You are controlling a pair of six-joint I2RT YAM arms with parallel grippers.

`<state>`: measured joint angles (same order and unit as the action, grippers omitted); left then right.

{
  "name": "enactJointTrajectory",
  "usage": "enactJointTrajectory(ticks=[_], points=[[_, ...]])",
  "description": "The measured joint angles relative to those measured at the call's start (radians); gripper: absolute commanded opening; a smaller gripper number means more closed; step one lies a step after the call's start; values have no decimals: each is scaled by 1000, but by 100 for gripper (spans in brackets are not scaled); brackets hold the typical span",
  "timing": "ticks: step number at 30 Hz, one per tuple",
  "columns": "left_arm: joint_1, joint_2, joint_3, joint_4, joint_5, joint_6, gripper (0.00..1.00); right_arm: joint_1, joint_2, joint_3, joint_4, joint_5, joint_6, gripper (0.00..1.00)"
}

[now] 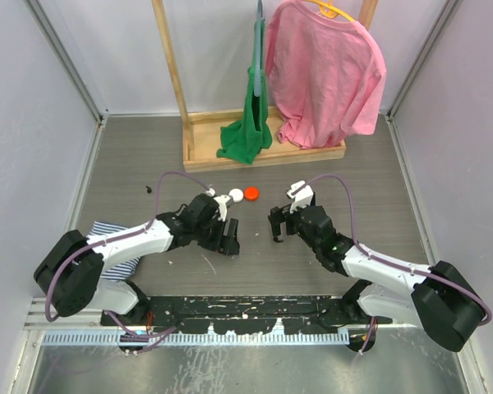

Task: Insert the wireless bluetooth earbuds into the charging case
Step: Pick up the charging case at the center of the board.

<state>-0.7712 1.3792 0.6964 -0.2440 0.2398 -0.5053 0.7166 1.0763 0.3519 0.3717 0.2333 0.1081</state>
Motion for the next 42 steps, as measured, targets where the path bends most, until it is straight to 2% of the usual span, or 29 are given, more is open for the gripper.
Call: enactJointTrajectory(ticks=[6,14,20,25,28,36,42], points=[[-11,-29,0,23,-96,109,73,0,4,0,1,0,-1,93],[-148,2,0,42,-251,257,70,0,4,0,1,0,-2,93],[-199,39,-9,90,-347,312,67,0,4,0,1,0,-2,93],[-229,101,-8,108,-419,317,65,0,4,0,1,0,-4,93],[-245,121,8,122,-458,319,60,0,4,0,1,0,-5,93],[-253,134,12,143,-497,312,49,0,3,0,1,0,-5,93],[-253,125,2,152,-518,312,44,0,3,0,1,-16,-4,93]])
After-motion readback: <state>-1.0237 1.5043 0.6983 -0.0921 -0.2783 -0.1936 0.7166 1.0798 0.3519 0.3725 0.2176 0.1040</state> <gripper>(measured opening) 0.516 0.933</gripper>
